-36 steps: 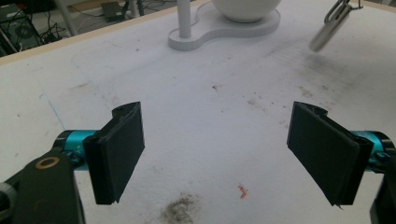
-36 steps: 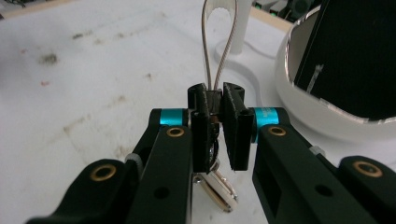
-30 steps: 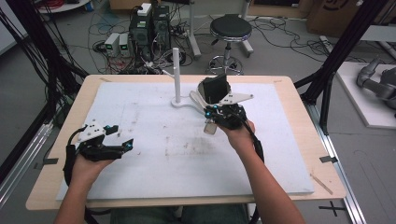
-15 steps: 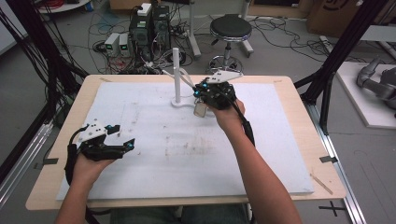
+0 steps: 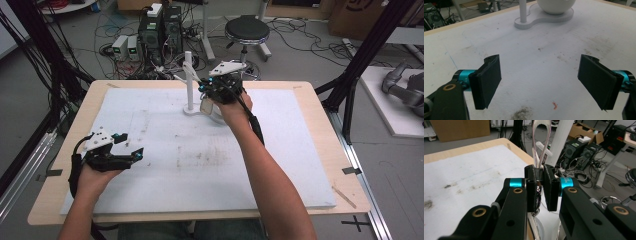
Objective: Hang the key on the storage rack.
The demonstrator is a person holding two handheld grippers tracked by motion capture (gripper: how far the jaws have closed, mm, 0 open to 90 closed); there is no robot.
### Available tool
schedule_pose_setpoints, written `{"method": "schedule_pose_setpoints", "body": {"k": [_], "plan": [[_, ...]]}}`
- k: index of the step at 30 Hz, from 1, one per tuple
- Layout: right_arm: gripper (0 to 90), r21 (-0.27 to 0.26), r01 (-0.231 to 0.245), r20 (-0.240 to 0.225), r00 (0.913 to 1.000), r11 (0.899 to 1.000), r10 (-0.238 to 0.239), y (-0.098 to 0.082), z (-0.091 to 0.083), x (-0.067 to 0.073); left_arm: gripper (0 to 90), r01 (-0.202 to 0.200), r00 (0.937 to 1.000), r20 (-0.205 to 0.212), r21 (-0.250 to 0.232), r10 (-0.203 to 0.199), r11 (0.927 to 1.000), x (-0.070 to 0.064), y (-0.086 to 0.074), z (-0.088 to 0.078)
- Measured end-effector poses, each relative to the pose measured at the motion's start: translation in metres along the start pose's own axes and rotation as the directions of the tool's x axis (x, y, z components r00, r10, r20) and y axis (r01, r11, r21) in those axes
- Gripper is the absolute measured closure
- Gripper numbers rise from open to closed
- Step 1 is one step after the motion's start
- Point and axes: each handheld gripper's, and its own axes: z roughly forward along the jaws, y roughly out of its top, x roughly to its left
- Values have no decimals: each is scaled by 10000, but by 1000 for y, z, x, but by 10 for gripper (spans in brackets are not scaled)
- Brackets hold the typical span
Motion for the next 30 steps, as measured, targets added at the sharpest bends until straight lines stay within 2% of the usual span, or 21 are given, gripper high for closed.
{"method": "schedule_pose_setpoints", "body": {"k": [17, 26, 30], "plan": [[828, 905, 201, 198, 9996, 9957, -220, -11, 30, 2, 189, -28, 10000, 70, 110, 28, 9999, 0, -1, 0], [828, 1316, 375, 342, 9985, 9906, -423, -15, 39, 0, 189, -57, 10000, 45, 174, 56, 9998, 0, -1, 1], [818, 1356, 270, 449, 9984, 9904, -334, -16, 41, 0, 189, -61, 10000, 59, 183, 60, 9998, 0, -1, 1]]}}
